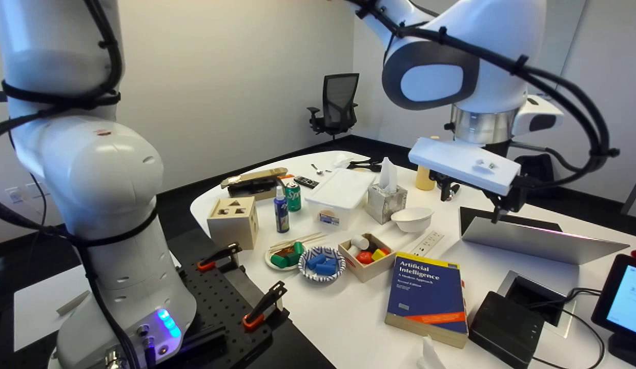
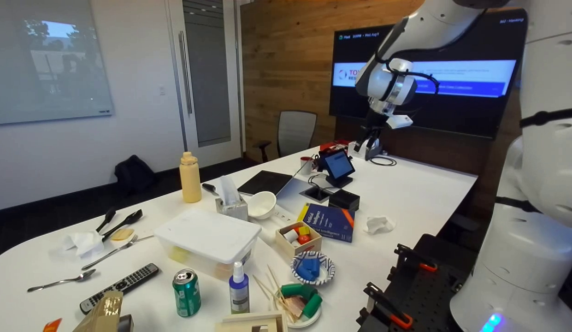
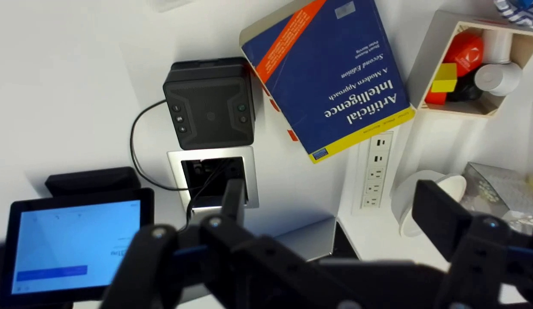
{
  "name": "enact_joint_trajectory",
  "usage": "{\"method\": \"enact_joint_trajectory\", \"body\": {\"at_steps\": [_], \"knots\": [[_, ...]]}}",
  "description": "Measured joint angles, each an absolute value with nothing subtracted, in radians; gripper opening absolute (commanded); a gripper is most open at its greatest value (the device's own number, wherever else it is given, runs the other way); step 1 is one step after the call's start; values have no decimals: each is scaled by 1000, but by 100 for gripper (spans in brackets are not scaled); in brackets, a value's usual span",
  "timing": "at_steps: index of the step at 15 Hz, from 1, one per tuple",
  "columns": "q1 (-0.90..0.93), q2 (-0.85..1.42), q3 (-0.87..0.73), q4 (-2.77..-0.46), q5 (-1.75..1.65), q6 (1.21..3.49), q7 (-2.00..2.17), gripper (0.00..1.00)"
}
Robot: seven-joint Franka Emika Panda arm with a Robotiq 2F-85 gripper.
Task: Press down on the top of the black device.
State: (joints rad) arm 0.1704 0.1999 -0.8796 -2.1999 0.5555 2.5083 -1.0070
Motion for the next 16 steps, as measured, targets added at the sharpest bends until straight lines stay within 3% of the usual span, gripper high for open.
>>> {"method": "enact_joint_trajectory", "body": {"at_steps": [5,6,7,11,16], "knots": [[-31,522,-724,-1997,689,2473,-1034,100],[-94,581,-667,-1944,668,2472,-1014,75],[-175,630,-585,-1888,624,2473,-975,72],[-440,807,-332,-1660,405,2472,-820,42],[-556,943,-212,-1437,231,2422,-719,3]]}}
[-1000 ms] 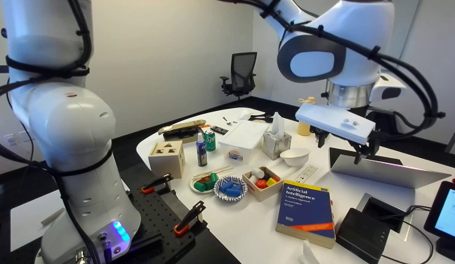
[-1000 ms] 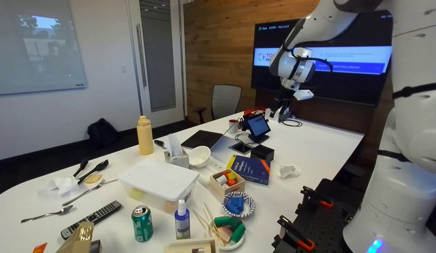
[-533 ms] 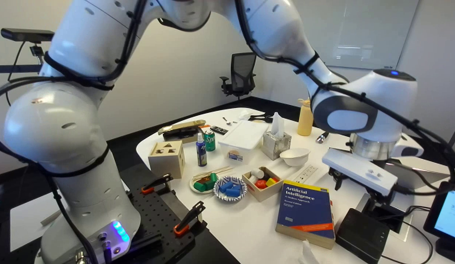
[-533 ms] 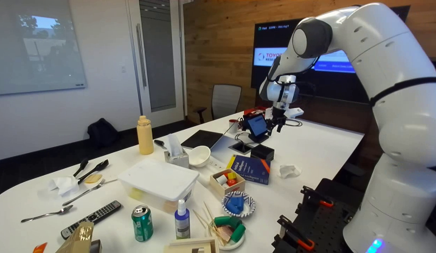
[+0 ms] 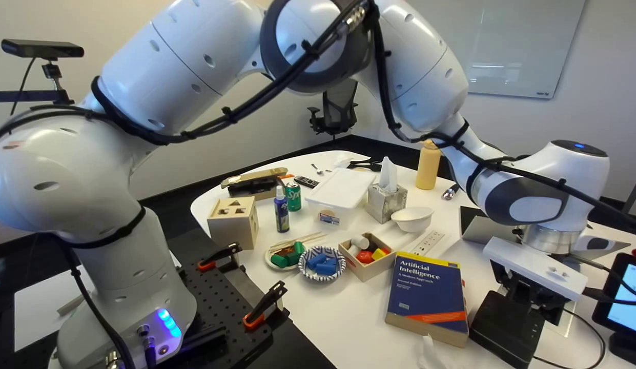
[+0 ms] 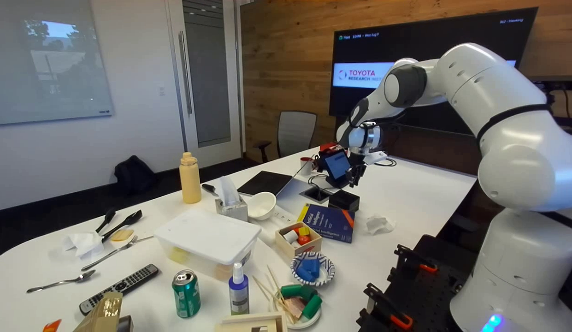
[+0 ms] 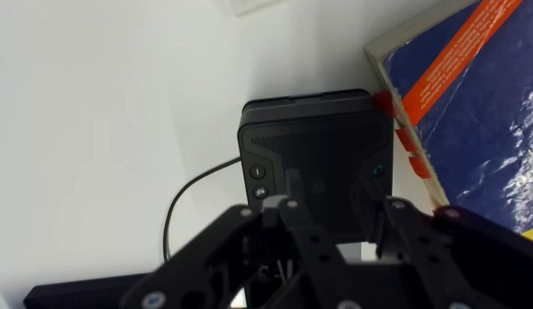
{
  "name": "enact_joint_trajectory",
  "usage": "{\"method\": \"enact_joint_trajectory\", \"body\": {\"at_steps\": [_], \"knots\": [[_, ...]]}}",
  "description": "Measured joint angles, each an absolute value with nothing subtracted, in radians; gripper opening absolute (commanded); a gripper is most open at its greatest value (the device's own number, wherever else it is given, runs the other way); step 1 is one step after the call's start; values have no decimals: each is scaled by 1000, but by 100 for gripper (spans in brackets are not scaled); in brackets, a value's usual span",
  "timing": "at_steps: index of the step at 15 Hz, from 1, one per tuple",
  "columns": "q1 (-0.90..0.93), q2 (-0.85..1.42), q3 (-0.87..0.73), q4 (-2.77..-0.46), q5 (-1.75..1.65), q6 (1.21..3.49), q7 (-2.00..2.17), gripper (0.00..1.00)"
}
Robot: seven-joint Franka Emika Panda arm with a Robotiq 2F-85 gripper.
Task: Press down on the top of the black device.
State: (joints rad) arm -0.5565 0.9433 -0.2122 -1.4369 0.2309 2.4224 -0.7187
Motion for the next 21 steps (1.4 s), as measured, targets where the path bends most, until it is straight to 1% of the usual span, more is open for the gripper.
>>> {"method": "enact_joint_trajectory", "body": {"at_steps": [1,2,9,14,21], "knots": [[-565,958,-199,-1410,210,2414,-712,0],[-570,972,-185,-1386,192,2407,-701,0],[-578,1090,-108,-1242,139,2342,-697,0],[-580,1140,-94,-1170,134,2298,-697,0],[-580,1184,-87,-1126,134,2273,-697,0]]}}
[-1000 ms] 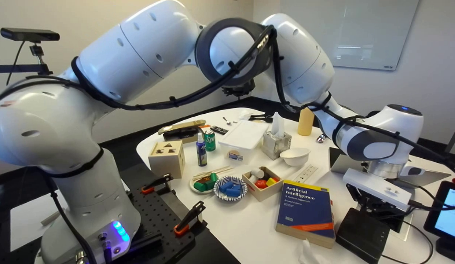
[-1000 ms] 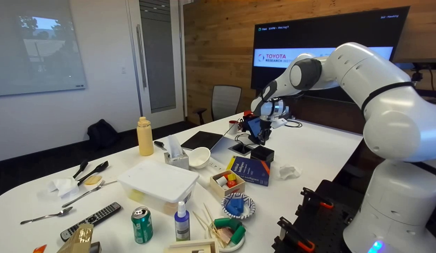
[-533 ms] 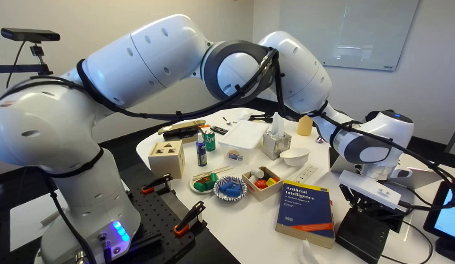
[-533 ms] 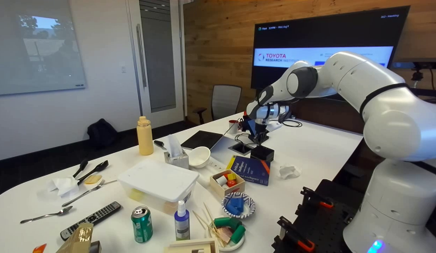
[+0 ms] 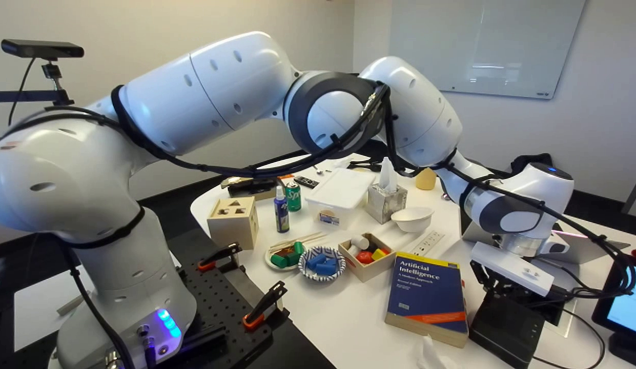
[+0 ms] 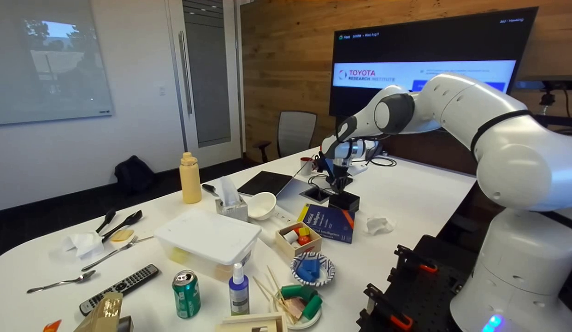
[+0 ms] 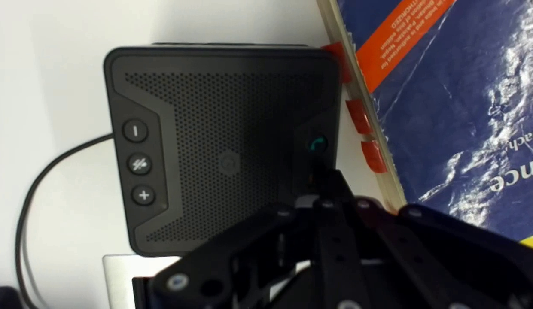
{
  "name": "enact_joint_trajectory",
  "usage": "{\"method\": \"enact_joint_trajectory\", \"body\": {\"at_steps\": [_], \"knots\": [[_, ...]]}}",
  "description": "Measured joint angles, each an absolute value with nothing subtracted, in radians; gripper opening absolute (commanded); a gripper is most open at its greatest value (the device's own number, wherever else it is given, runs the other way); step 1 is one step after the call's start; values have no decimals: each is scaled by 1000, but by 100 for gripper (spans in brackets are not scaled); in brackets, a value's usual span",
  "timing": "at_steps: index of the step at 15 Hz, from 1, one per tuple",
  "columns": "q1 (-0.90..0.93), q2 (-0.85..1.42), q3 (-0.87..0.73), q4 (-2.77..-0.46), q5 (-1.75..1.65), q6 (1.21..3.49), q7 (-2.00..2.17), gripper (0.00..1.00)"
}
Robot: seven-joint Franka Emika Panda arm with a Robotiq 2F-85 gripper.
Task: Press down on the top of the black device.
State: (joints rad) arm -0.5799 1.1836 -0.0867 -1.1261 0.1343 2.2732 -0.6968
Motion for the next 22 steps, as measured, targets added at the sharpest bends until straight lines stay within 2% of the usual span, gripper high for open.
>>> {"method": "enact_joint_trajectory", "body": {"at_steps": [18,22], "knots": [[-569,1187,-99,-1128,136,2279,-697,0],[-556,1080,-89,-1213,138,2290,-697,0]]}}
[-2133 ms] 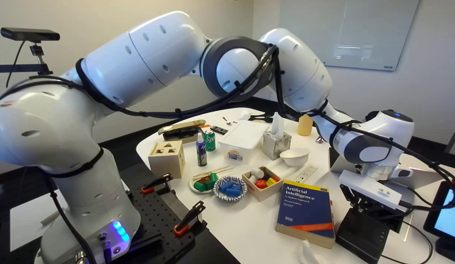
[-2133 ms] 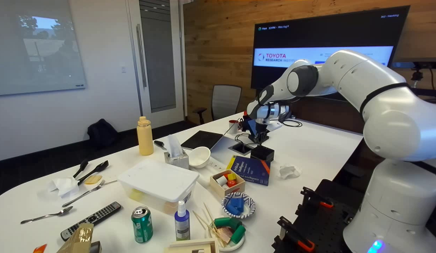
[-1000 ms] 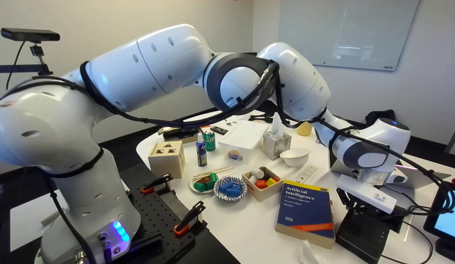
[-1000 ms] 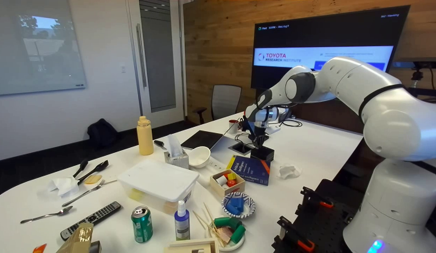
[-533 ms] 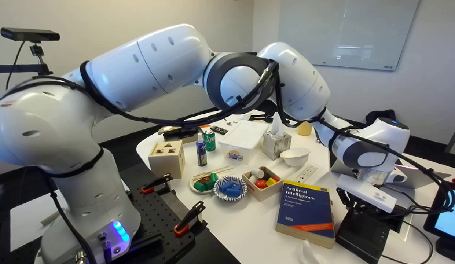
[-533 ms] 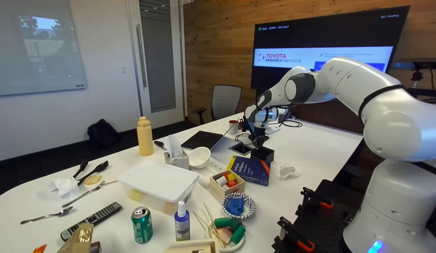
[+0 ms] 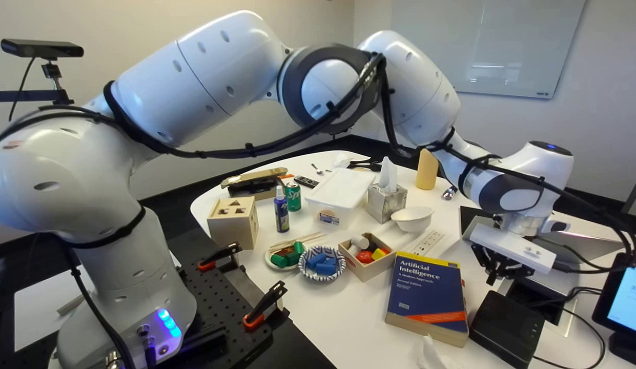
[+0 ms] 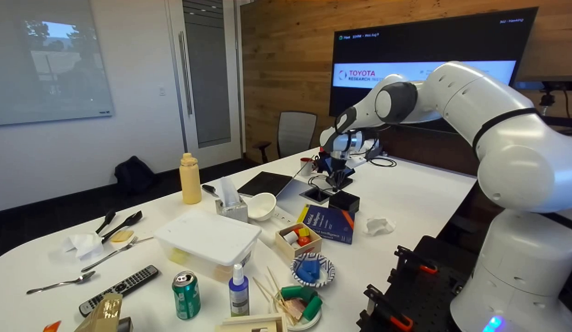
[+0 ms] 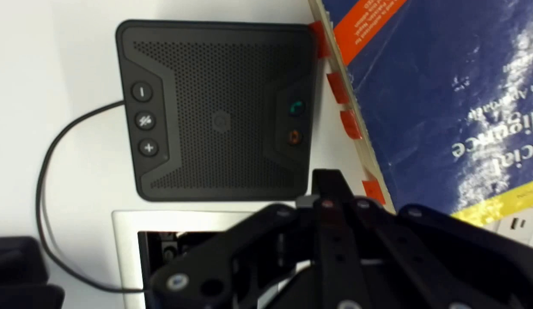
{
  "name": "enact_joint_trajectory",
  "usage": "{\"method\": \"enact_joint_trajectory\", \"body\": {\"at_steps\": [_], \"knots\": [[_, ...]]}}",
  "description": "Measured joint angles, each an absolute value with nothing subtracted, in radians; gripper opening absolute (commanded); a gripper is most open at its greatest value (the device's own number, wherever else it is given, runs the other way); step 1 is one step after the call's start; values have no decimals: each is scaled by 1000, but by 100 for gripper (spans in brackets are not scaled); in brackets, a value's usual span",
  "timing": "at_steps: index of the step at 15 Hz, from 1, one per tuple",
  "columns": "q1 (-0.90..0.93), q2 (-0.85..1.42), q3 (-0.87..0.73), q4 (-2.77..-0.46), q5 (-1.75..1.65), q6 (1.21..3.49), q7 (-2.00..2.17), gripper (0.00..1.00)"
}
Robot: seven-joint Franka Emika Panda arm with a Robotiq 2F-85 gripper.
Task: Press down on the top of the black device.
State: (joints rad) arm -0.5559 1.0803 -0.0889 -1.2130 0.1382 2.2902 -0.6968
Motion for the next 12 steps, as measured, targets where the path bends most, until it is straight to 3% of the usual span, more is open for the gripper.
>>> {"method": "enact_joint_trajectory", "body": {"at_steps": [2,3,12], "knots": [[-542,989,-89,-1289,138,2290,-697,0],[-534,941,-89,-1329,138,2290,-697,19],[-417,540,-73,-1748,132,2241,-697,86]]}}
